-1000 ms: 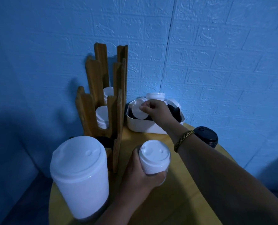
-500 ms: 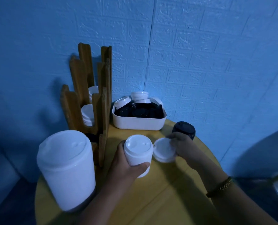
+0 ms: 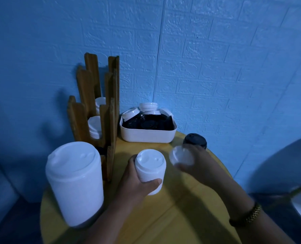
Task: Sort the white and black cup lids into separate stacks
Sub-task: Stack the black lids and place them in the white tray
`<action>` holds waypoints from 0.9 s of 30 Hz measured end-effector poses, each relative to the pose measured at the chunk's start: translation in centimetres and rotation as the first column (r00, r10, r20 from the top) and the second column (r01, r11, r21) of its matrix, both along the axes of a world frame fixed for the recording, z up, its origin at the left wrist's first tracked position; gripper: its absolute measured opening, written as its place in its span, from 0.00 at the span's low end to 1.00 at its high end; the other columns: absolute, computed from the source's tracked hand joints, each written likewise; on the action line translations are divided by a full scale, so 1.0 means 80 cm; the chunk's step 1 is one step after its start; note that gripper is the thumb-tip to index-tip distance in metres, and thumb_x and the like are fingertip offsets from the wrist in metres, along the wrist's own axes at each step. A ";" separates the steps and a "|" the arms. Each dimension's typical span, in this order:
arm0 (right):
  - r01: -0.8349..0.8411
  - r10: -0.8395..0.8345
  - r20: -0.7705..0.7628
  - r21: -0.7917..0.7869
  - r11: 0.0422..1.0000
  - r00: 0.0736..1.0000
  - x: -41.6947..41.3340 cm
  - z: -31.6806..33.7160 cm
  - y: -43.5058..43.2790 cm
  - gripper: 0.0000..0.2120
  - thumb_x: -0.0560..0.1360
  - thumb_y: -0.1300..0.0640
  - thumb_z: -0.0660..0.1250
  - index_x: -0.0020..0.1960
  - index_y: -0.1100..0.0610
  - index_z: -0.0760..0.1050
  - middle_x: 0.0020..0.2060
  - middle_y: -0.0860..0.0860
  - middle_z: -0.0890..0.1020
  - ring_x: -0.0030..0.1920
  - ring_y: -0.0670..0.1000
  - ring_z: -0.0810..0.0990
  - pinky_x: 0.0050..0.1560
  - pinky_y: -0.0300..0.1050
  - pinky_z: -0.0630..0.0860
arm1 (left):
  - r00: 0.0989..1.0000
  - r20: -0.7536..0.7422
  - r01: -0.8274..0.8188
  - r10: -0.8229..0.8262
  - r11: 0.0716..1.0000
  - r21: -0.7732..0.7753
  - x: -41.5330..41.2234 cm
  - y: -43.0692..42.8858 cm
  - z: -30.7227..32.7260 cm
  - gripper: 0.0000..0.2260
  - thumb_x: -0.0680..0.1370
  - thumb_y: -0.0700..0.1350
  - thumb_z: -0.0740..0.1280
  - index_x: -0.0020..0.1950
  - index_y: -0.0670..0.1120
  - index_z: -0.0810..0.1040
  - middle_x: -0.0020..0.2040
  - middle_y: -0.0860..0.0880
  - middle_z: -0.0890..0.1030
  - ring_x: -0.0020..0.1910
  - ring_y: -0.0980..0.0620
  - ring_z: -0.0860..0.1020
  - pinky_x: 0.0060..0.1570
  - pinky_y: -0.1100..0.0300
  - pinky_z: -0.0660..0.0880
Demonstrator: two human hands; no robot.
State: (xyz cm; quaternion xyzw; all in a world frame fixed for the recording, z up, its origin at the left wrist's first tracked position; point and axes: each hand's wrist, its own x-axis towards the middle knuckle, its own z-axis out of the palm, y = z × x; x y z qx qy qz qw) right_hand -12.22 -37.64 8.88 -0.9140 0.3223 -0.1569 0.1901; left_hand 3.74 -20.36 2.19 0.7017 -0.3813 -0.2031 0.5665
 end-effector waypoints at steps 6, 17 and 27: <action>-0.335 0.333 0.039 0.137 0.932 0.942 0.043 0.043 0.055 0.33 0.70 0.35 0.73 0.72 0.38 0.67 0.65 0.40 0.71 0.63 0.42 0.71 0.62 0.42 0.72 | 0.998 0.057 0.031 -0.032 0.999 0.009 -0.001 -0.006 -0.002 0.43 0.68 0.54 0.81 0.75 0.64 0.58 0.66 0.65 0.71 0.64 0.63 0.72 0.57 0.66 0.71; -0.431 0.453 -0.133 0.167 0.887 0.881 0.052 0.060 0.051 0.30 0.73 0.40 0.72 0.71 0.35 0.66 0.66 0.37 0.69 0.66 0.41 0.69 0.65 0.41 0.70 | 0.990 0.115 0.070 -0.078 0.995 0.077 0.003 -0.006 0.000 0.34 0.71 0.47 0.80 0.66 0.65 0.62 0.59 0.70 0.69 0.59 0.72 0.72 0.55 0.78 0.67; -0.403 0.405 -0.132 0.043 0.914 0.905 0.045 0.040 0.057 0.32 0.75 0.38 0.69 0.75 0.38 0.61 0.70 0.40 0.64 0.68 0.44 0.64 0.65 0.45 0.67 | 0.995 0.073 0.064 -0.067 0.997 0.038 0.001 -0.014 -0.009 0.44 0.63 0.59 0.79 0.72 0.66 0.58 0.63 0.66 0.72 0.64 0.65 0.72 0.56 0.67 0.71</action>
